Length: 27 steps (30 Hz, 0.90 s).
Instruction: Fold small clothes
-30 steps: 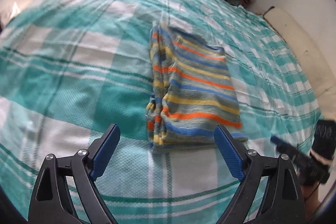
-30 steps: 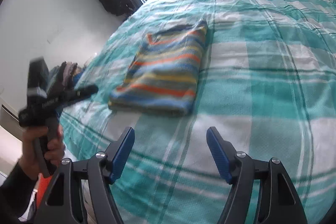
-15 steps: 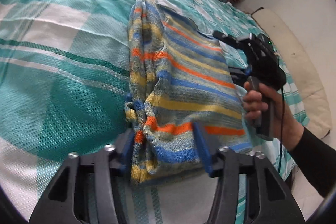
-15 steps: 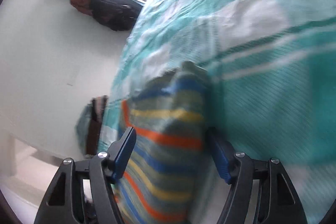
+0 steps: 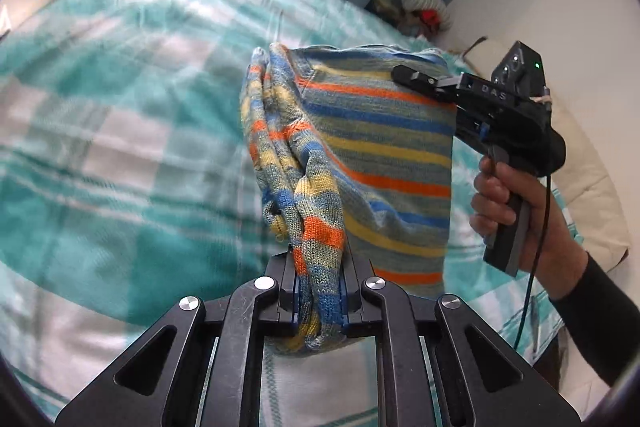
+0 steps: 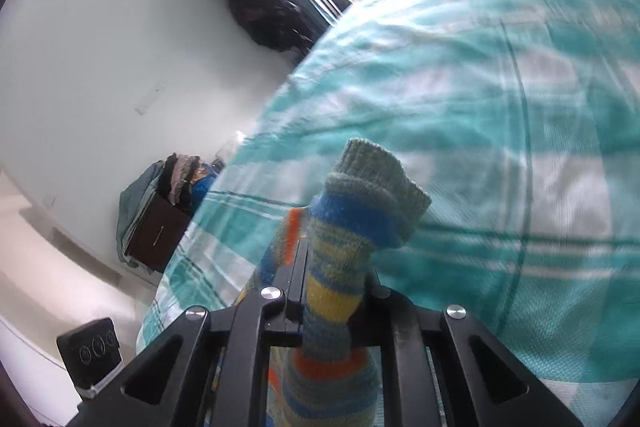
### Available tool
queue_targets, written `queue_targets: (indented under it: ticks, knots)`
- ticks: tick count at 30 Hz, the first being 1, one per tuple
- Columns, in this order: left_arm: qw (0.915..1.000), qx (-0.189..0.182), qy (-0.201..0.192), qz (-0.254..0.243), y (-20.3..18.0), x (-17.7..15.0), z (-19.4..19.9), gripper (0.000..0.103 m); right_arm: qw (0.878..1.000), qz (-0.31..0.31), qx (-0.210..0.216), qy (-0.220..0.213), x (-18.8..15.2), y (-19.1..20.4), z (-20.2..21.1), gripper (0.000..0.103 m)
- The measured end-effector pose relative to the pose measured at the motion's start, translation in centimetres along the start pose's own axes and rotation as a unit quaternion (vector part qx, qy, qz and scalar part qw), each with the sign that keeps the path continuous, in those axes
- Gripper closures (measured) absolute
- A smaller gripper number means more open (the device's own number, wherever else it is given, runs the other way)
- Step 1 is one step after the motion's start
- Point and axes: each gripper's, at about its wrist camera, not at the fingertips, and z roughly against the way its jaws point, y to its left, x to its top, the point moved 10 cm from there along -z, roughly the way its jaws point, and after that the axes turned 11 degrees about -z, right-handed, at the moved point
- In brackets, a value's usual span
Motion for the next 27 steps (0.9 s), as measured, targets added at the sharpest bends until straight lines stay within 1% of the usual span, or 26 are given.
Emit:
queue_targets:
  ticks: [2, 4, 5, 6, 7, 8, 9, 10, 11, 13, 14, 15, 16, 17, 19, 21, 22, 23, 27]
  knots:
    - [0.9999, -0.004, -0.011, -0.004, -0.7, 1.3, 1.2, 0.091, 1.0, 0.009, 0.008, -0.012, 1.0, 1.8, 1.4, 0.09]
    - [0.9999, -0.009, -0.011, -0.002, -1.0, 1.7, 1.6, 0.088, 1.0, 0.015, 0.003, -0.018, 2.0, 2.9, 2.1, 0.09]
    - [0.9999, 0.0, -0.015, -0.006, -0.7, 1.7, 1.2, 0.081, 1.0, 0.017, -0.015, -0.018, 2.3, 2.7, 2.1, 0.088]
    - [0.9999, 0.014, -0.003, -0.002, -0.2, 1.3, 0.4, 0.06, 0.999, 0.015, -0.031, -0.014, 2.1, 2.1, 2.1, 0.08]
    - [0.9992, 0.038, 0.013, -0.005, 0.6, 0.4, -0.6, 0.045, 0.998, 0.01, -0.059, -0.009, 2.0, 1.2, 1.9, 0.07]
    - [0.9966, 0.076, 0.026, -0.013, 1.6, -0.6, -1.4, 0.027, 0.994, 0.009, -0.105, -0.013, 1.8, -0.2, 2.1, 0.034]
    - [0.9929, 0.111, 0.036, -0.022, 2.3, -1.3, -1.7, 0.027, 0.992, 0.011, -0.128, -0.022, 1.7, -0.8, 2.7, 0.011]
    - [0.988, 0.142, 0.048, -0.037, 2.8, -2.2, -1.6, 0.027, 0.988, 0.016, -0.153, -0.033, 1.3, -1.5, 3.5, 0.011]
    - [0.9848, 0.157, 0.054, -0.051, 2.9, -3.2, -1.1, 0.027, 0.983, 0.023, -0.177, -0.036, 0.4, -2.1, 4.7, 0.011]
    - [0.9801, 0.177, 0.049, -0.076, 2.5, -4.6, 0.5, 0.023, 0.977, 0.037, -0.209, -0.032, -1.6, -2.6, 6.7, 0.011]
    - [0.9769, 0.189, 0.045, -0.088, 2.2, -5.1, 1.4, 0.018, 0.97, 0.056, -0.237, -0.027, -3.4, -2.6, 8.1, 0.011]
    - [0.9727, 0.206, 0.04, -0.099, 1.8, -5.6, 2.5, 0.011, 0.965, 0.071, -0.252, -0.023, -4.8, -2.8, 9.0, 0.01]
    - [0.9684, 0.224, 0.034, -0.105, 1.4, -6.1, 3.7, 0.01, 0.959, 0.087, -0.269, -0.018, -6.5, -2.7, 10.0, 0.01]
    - [0.9641, 0.24, 0.029, -0.108, 0.9, -6.6, 5.0, 0.009, 0.952, 0.102, -0.29, -0.008, -9.0, -2.3, 11.2, 0.01]
    - [0.9564, 0.267, 0.029, -0.115, 0.1, -7.3, 6.9, 0.008, 0.946, 0.109, -0.306, 0.008, -12.9, -1.9, 13.0, 0.009]
    - [0.949, 0.291, 0.028, -0.118, -0.6, -7.8, 9.0, 0.006, 0.943, 0.104, -0.317, 0.014, -17.3, -0.5, 15.1, 0.003]
    - [0.946, 0.301, 0.023, -0.119, -1.1, -8.1, 10.3, 0.006, 0.942, 0.101, -0.319, 0.011, -18.7, 0.2, 15.9, 0.002]
    - [0.9444, 0.306, 0.021, -0.119, -1.3, -8.3, 10.8, 0.005, 0.944, 0.098, -0.316, 0.01, -21.0, 1.3, 17.0, 0.0]
    - [0.941, 0.32, 0.023, -0.108, -2.4, -9.7, 14.2, 0.005, 0.947, 0.105, -0.304, 0.01, -26.9, 6.0, 19.5, 0.0]
